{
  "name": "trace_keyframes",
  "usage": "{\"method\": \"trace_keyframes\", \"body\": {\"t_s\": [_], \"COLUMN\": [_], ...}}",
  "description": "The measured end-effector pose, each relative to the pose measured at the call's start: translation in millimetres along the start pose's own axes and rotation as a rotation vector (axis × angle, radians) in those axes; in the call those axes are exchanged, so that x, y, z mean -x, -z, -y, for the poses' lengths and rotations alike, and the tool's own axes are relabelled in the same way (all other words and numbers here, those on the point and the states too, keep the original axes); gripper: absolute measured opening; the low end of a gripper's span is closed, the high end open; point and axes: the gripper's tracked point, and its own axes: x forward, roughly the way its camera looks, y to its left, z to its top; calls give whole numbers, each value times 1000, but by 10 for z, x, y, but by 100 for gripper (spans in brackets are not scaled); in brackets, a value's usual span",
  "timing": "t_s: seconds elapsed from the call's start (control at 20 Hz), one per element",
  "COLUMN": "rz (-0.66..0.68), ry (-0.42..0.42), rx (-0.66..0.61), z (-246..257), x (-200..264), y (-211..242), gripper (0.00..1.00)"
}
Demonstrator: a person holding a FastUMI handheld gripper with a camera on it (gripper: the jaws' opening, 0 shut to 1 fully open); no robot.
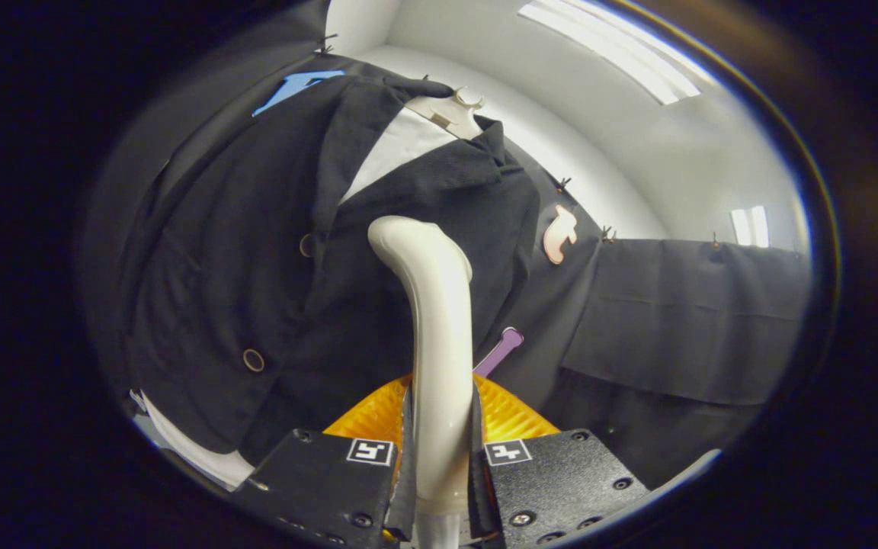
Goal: Iron the clothes twice with a garment steamer, once on the left side and once on the right side.
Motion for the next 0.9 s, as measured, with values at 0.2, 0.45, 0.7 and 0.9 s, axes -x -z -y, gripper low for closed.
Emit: {"method": "trace_keyframes", "body": {"t_s": [0.2,0.45,0.7,0.9], "rz": [-42,-95,-123,-166], "ry": [-9,-32,-66,-81], "rx": [34,48,13,10], "z": [-116,-248,-318,-387], "x": [79,205,274,347], "y": [279,617,849,1062], "gripper": [30,30,30,30]}}
